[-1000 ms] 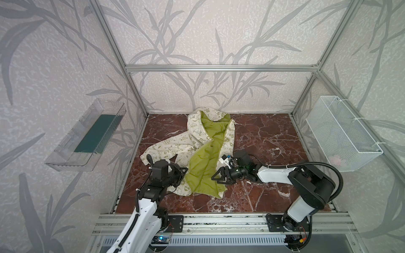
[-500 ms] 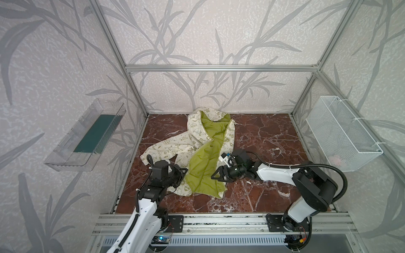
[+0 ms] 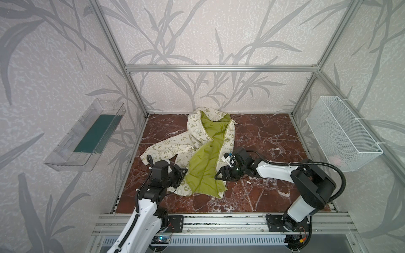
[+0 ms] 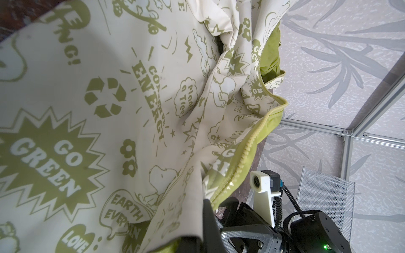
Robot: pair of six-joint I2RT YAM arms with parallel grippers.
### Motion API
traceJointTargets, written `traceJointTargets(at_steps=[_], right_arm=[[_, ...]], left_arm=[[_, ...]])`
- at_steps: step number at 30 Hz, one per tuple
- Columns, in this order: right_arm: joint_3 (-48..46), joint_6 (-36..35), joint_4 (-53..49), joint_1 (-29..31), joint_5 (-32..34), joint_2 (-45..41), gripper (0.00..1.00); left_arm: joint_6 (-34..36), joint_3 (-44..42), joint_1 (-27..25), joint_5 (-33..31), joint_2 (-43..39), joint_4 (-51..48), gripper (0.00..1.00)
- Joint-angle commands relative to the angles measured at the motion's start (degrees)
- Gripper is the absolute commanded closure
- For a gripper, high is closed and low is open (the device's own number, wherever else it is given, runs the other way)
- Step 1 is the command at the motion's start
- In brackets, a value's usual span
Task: Zip up the jacket
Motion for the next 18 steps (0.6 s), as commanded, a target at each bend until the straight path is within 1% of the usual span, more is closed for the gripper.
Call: traceJointTargets(at_steps=[1, 7, 10, 14, 18], right_arm=[[0.6, -0.8, 0.3, -0.2, -0.9, 1.9, 0.27], [-0.5, 2.3, 7.1, 0.5, -7.1, 4.4, 0.27], [-0.7, 3.6, 9.7, 0.6, -9.9, 4.1, 0.27], [-0.4, 7.2, 15.2, 1.6, -13.4, 4.0, 0.27], [1.5, 10.3, 19.1, 3.6, -13.8, 6.6, 0.27]], left_arm=[[0.7, 0.2, 0.0, -0.4, -0.5, -0.9, 1.0], [0.7, 0.3, 0.0, -0.5, -0.5, -0.9, 1.0], [0.6, 0.3, -0.1, -0.5, -0.4, -0.7, 1.0], [0.6, 0.3, 0.0, -0.5, -0.5, -0.8, 1.0], [0.5, 0.3, 0.0, -0.5, -0.3, -0.6, 1.0]])
